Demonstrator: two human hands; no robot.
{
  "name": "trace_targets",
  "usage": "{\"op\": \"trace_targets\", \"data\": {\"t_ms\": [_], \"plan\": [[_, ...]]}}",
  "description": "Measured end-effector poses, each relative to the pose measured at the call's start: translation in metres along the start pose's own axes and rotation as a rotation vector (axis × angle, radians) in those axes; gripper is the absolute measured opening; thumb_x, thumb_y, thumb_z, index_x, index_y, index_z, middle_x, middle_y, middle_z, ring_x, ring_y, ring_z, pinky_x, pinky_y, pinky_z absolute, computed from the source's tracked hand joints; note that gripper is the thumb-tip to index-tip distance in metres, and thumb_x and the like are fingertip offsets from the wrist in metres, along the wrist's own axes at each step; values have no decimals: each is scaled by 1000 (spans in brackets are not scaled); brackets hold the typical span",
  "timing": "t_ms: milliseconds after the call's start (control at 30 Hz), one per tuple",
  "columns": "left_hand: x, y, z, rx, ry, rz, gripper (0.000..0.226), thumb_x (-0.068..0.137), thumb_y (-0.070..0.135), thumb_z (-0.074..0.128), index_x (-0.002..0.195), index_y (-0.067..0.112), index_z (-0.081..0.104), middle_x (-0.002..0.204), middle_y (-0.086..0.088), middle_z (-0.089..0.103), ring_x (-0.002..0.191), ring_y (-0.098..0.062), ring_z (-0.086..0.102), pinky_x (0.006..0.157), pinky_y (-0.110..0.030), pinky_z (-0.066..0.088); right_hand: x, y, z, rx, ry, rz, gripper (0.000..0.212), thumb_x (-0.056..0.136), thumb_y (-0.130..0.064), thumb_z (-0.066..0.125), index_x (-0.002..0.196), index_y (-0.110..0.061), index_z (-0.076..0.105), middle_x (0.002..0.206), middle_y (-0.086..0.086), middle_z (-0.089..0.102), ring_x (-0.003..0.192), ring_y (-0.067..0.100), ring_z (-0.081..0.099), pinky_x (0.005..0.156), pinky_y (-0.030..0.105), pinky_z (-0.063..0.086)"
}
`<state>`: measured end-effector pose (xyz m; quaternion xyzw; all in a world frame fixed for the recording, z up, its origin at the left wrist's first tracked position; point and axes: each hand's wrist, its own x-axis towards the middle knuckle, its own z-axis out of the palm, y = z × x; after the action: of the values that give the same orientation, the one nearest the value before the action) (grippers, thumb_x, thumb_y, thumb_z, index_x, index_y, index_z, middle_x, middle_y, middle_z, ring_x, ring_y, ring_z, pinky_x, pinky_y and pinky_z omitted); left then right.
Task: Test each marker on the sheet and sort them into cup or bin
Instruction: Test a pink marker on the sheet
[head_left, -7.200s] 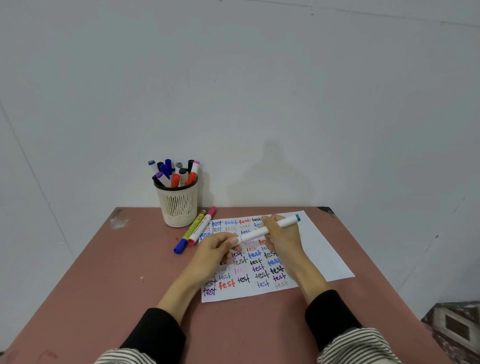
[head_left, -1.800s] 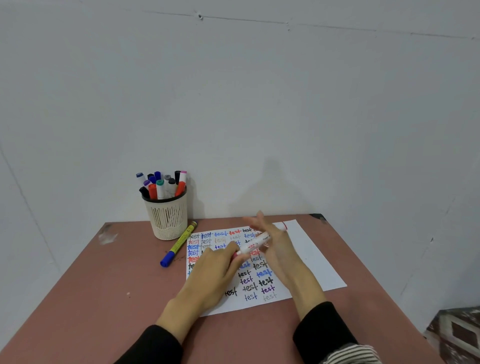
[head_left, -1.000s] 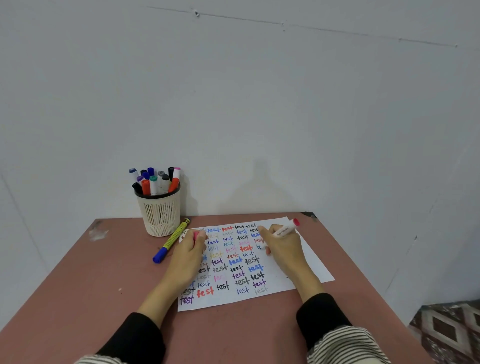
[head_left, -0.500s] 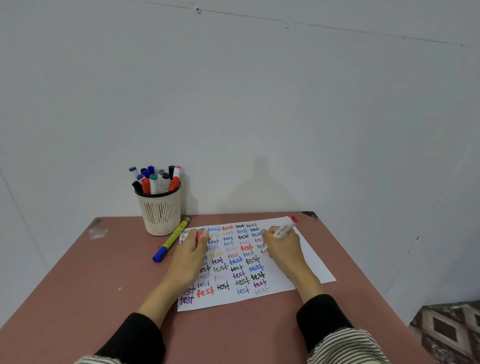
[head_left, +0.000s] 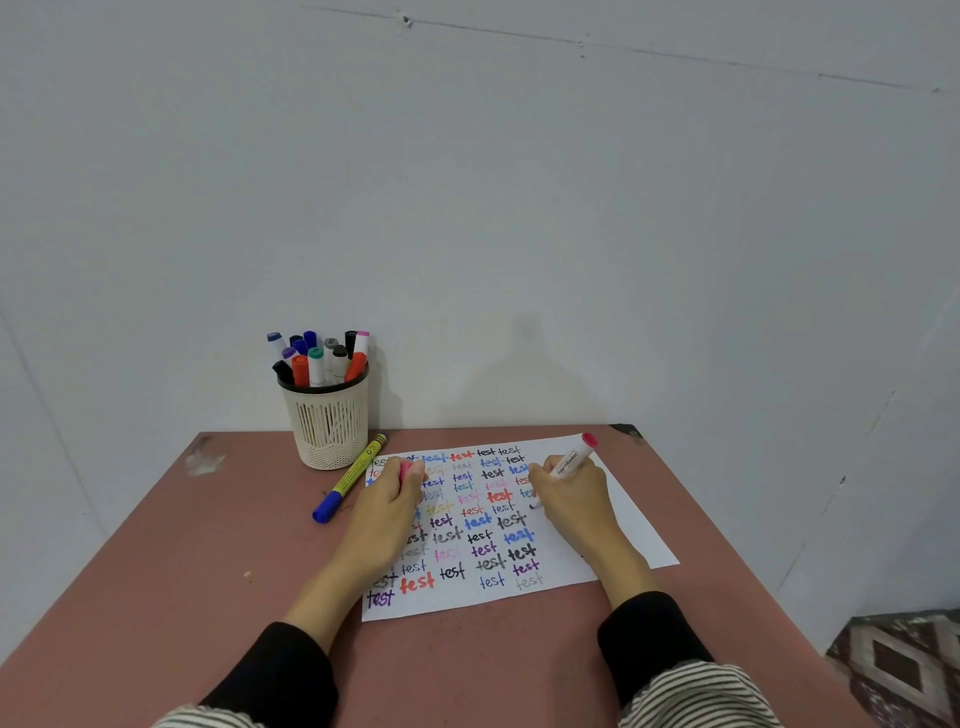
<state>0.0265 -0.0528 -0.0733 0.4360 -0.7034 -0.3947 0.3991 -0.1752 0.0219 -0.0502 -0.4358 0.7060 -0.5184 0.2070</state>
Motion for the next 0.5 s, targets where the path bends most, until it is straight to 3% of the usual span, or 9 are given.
{"op": "trace_targets", "data": {"t_ms": [100, 267, 500], "plan": [[0, 0, 0, -1, 2, 0, 39, 102, 39, 39, 91, 5, 52, 64, 7, 44, 57, -11, 36, 56, -33, 31, 2, 3, 0, -2, 30, 1, 31, 88, -14, 59, 61, -9, 45, 60, 11, 45, 47, 12, 34, 43, 14, 30], [-1, 0, 0, -3, -1, -6, 38, 102, 40, 39, 90, 6, 52, 63, 8, 43, 56, -10, 35, 55, -33, 30, 3, 5, 0, -10, 22, 19, 34, 88, -14, 58, 60, -13, 39, 56, 3, 42, 42, 7, 32, 43, 14, 30], [-1, 1, 0, -16, -2, -6, 37, 102, 40, 39, 86, 8, 48, 63, 8, 42, 56, -11, 34, 56, -34, 30, 1, 3, -1, 35, -12, 39, 26, 86, -11, 56, 63, -10, 43, 60, 10, 44, 50, 17, 36, 44, 19, 31]]}}
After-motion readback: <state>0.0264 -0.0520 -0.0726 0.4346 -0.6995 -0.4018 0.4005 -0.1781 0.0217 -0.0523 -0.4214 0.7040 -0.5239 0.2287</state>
